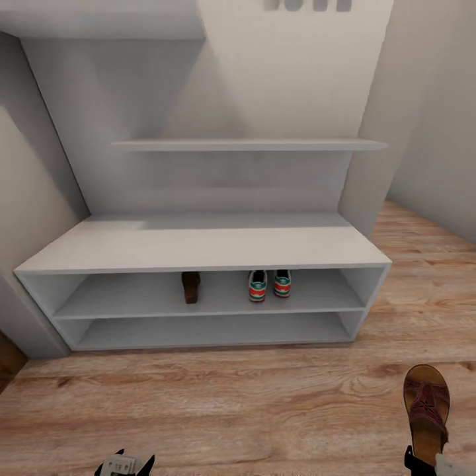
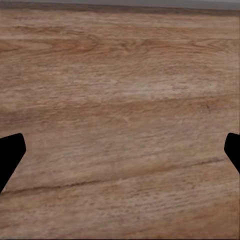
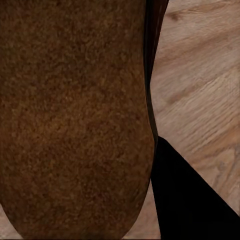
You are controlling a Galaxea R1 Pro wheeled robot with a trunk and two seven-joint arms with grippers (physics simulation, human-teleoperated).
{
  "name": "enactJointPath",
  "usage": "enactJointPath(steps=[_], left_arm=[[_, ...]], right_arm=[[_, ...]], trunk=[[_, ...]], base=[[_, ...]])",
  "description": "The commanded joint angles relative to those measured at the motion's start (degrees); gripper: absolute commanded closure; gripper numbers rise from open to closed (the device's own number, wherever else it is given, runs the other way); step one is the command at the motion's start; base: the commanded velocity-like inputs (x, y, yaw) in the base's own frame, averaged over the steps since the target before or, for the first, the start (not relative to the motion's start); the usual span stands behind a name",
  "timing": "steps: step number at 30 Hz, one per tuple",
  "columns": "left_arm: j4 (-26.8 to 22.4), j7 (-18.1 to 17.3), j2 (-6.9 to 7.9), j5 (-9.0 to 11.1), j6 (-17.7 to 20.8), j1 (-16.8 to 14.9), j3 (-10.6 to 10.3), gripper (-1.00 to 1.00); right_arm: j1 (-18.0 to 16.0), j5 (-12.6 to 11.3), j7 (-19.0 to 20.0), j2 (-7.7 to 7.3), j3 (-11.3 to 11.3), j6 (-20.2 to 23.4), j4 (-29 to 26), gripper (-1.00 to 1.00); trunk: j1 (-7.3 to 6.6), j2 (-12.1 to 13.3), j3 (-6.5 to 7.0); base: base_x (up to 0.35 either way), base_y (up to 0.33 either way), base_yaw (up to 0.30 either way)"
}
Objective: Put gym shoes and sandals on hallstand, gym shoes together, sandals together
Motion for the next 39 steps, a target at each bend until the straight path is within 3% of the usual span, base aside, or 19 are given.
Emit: enactJointPath(steps=[1,5,16,39], left_arm=[[0.1,-0.5,-0.05,-0.2,-0.1,-0.1,0.5,-1.00],[0.1,-0.4,0.01,-0.2,0.0,-0.1,0.5,-1.00],[0.1,-0.6,1.18,1.1,-0.1,-0.1,3.1,-1.00],[0.1,-0.5,1.20,1.1,0.3,-0.1,3.1,-1.00]], right_arm=[[0.0,0.5,-0.2,0.02,-0.1,-0.1,0.0,1.00],[0.0,0.5,-0.2,0.02,-0.1,-0.1,0.0,1.00],[0.0,0.5,-0.2,0.02,-0.1,-0.1,0.0,1.00],[0.0,0.6,0.0,-0.05,-0.2,-0.1,0.1,1.00]], trunk=[[-0.02,0.0,-0.04],[-0.02,0.0,-0.04],[-0.02,0.0,-0.04],[-0.02,0.0,-0.04]], base=[[-0.080,0.302,0.000],[-0.086,0.302,0.000],[-0.118,0.302,0.000],[-0.099,0.303,0.000]])
